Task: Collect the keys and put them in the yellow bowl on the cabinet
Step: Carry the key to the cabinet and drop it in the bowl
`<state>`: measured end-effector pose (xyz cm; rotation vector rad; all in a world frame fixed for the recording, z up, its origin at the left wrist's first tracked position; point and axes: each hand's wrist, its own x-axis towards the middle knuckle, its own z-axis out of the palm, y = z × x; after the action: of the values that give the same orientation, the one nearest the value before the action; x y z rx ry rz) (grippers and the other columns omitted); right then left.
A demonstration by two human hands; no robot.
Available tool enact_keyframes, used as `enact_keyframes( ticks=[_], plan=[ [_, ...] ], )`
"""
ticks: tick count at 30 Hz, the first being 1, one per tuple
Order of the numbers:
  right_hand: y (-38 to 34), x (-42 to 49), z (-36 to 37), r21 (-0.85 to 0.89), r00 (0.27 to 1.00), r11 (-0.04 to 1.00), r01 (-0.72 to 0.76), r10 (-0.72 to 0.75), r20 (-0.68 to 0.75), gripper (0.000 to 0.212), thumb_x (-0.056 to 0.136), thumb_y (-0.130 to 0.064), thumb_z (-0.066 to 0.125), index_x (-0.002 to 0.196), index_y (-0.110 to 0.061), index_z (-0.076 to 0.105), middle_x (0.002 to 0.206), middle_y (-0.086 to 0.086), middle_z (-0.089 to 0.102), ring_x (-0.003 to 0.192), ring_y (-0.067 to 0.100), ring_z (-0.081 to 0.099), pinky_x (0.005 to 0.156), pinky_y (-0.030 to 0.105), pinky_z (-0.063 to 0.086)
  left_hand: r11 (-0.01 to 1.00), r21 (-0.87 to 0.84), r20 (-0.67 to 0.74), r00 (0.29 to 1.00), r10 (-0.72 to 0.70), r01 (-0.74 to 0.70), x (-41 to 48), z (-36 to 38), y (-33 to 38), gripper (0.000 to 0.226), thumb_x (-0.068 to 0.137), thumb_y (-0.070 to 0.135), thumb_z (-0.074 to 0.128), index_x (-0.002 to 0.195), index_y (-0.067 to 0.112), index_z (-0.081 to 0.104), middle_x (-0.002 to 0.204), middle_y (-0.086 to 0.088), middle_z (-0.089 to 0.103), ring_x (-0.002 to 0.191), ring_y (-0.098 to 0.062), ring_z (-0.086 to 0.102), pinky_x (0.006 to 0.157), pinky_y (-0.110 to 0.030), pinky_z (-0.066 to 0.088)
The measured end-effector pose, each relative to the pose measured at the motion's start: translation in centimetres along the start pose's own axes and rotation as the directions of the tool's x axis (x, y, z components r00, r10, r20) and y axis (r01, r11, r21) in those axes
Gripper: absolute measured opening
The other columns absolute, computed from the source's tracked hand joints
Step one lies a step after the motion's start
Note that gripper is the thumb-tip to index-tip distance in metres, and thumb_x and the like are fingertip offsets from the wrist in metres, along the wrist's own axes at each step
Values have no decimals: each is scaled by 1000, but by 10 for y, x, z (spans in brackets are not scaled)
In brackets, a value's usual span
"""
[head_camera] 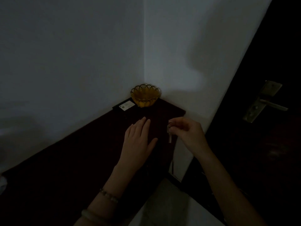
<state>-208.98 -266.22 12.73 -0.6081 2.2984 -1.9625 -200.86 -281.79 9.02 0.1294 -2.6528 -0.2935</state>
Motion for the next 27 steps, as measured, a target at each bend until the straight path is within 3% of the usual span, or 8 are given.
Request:
enact_keyframes(
  ticks=[9,14,18,22,27],
  plan=[
    [28,104,24,-5,997,999,-47,47,63,32,74,6,66,77,-26,67,81,-1,70,83,17,67,83,35,54,998,23,20,999,-51,50,77,41,-43,63,87,37,57,137,5,35,143,-17,39,130,-30,38,107,-46,33],
    [45,182,31,-22,988,1000,-16,19,155,24,75,3,67,81,-21,68,82,-1,70,82,14,67,78,20,54,987,57,-1,988,-153,153,129,68,-66,64,85,37,59,136,7,35,140,-15,44,126,-31,42,104,-46,36],
    [54,249,32,-8,974,1000,-22,23,226,25,73,3,69,81,-21,69,80,-4,70,75,1,66,70,8,50,967,81,-14,970,-243,244,168,90,-74,64,84,36,62,135,6,38,138,-16,46,124,-31,45,103,-45,35],
    [72,311,38,0,949,1000,-20,20,313,24,71,7,68,82,-15,69,79,1,69,66,-1,64,60,7,48,938,98,-59,943,-328,332,203,112,-79,62,82,36,63,131,4,43,134,-16,51,119,-32,50,100,-44,39],
    [107,368,58,-46,889,992,-114,122,441,20,76,12,62,94,2,65,93,19,65,75,13,63,66,17,57,896,123,-64,905,-421,426,223,138,-84,60,82,34,65,130,3,45,133,-16,52,119,-31,51,99,-46,40]
  ],
)
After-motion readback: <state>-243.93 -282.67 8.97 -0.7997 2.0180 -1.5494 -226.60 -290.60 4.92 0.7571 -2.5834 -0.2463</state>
